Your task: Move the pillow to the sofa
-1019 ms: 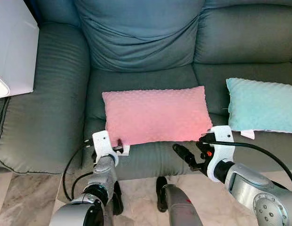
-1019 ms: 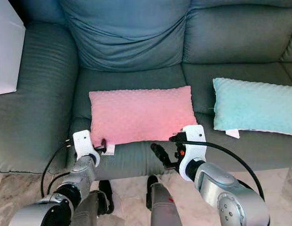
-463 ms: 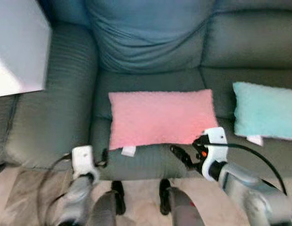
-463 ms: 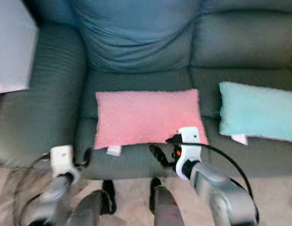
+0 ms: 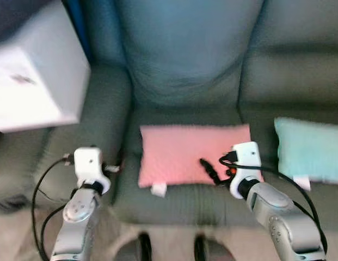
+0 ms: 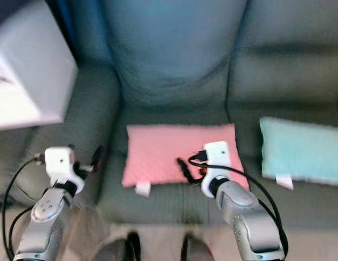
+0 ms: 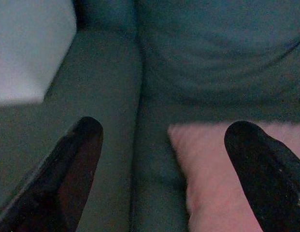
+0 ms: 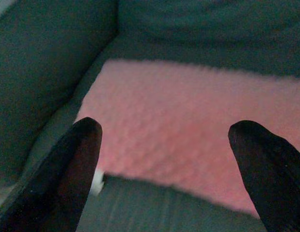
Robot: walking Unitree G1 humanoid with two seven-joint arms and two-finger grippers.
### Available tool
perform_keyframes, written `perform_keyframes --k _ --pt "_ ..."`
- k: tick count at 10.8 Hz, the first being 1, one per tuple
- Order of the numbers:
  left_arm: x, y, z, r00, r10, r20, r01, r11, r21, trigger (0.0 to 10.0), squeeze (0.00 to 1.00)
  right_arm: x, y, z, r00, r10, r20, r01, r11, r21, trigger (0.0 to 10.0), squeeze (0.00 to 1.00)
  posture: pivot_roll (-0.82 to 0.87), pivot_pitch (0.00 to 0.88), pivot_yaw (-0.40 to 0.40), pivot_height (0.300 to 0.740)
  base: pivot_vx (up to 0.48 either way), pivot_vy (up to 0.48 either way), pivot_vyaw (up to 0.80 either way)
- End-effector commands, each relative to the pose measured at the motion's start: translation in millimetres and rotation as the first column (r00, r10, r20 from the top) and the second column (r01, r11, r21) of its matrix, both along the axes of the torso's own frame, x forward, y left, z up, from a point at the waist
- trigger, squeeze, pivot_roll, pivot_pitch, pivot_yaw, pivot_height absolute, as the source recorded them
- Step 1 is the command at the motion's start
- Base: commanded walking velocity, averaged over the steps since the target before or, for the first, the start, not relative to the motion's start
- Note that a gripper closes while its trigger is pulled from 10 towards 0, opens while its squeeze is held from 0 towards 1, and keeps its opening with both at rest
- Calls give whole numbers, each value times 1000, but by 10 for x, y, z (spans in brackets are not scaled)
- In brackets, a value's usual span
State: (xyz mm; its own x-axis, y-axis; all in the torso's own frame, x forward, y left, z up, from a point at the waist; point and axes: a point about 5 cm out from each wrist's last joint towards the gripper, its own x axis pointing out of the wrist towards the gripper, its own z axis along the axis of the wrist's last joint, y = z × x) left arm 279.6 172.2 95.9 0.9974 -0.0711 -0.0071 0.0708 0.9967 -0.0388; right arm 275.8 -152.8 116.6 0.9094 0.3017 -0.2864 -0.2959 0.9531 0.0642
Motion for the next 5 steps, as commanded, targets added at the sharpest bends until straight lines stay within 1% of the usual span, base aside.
perform_keyframes --k 1,2,3,4,5 --pt "-39 26 -19 1000 6 -15 -6 1000 6 10000 0 -22 -89 -42 998 -61 32 62 997 -50 10000 0 -143 50 64 740 0 0 0" --pt "-19 8 -21 1000 3 -18 -3 1000 8 10000 0 -45 -170 -36 988 -102 118 117 985 -126 10000 0 -162 22 73 740 0 0 0" --pt "27 -9 -42 1000 -5 -5 5 999 32 10000 0 -98 -239 -88 972 -109 210 158 959 -234 10000 0 -174 0 80 740 0 0 0" --pt "77 -1 -55 1000 3 -1 -3 999 47 10000 0 -137 -301 -215 962 -121 245 194 935 -296 10000 0 -171 0 82 740 0 0 0" --pt "90 4 -63 1000 5 2 -6 999 50 10000 0 -141 -326 -263 959 -133 248 210 927 -312 10000 0 -167 0 81 740 0 0 0"
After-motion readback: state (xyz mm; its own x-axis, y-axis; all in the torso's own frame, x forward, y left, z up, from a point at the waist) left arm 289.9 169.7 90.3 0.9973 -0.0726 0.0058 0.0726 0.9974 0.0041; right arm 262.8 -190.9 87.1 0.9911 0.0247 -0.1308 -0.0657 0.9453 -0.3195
